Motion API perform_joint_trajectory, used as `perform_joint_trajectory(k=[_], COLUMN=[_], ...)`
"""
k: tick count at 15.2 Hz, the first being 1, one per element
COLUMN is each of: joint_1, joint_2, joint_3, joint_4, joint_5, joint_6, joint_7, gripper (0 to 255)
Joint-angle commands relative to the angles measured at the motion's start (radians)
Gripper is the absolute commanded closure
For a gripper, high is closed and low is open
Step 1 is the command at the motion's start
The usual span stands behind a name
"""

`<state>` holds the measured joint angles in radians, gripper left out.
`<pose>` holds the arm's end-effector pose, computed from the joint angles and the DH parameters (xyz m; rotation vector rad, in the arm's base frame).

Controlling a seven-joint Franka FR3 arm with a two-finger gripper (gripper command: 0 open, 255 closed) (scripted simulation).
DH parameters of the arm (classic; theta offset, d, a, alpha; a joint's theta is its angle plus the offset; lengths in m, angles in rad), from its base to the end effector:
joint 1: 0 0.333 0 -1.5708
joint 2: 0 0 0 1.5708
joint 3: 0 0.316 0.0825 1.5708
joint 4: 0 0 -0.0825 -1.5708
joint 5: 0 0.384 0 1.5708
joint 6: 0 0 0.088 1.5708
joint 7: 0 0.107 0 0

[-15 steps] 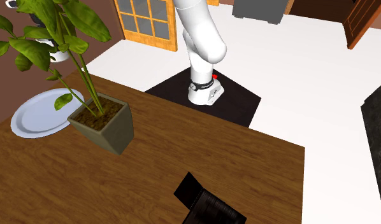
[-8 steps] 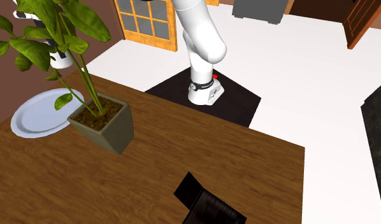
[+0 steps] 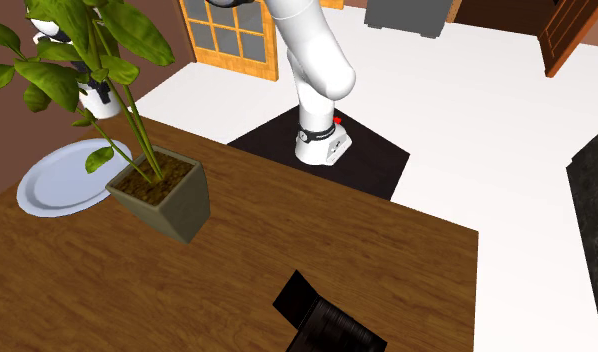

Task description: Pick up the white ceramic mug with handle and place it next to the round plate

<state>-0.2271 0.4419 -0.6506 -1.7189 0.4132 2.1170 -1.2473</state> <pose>0.4672 -0.4645 0.3782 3.1116 0.3391 0.1803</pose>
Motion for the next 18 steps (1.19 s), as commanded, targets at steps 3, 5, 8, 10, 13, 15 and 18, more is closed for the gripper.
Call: perform_joint_trajectory(k=[3,5,8,10,13,15,18], joint_1=[-0.007,-0.007,-0.007,-0.007,-0.007,-0.007,0.002], joint_2=[0.024,0.024,0.024,0.024,0.023,0.023,-0.012], joint_3=[0.011,0.011,0.011,0.011,0.011,0.011,-0.006], joint_4=[-0.019,-0.019,-0.019,-0.019,-0.020,-0.020,-0.001], joint_5=[0.021,0.021,0.021,0.021,0.021,0.021,-0.007], joint_6=[0.039,0.039,0.039,0.039,0.039,0.039,-0.008], joint_7=[-0.016,-0.016,-0.016,-0.016,-0.016,-0.016,0.001], gripper=[255,255,255,255,0,0,0])
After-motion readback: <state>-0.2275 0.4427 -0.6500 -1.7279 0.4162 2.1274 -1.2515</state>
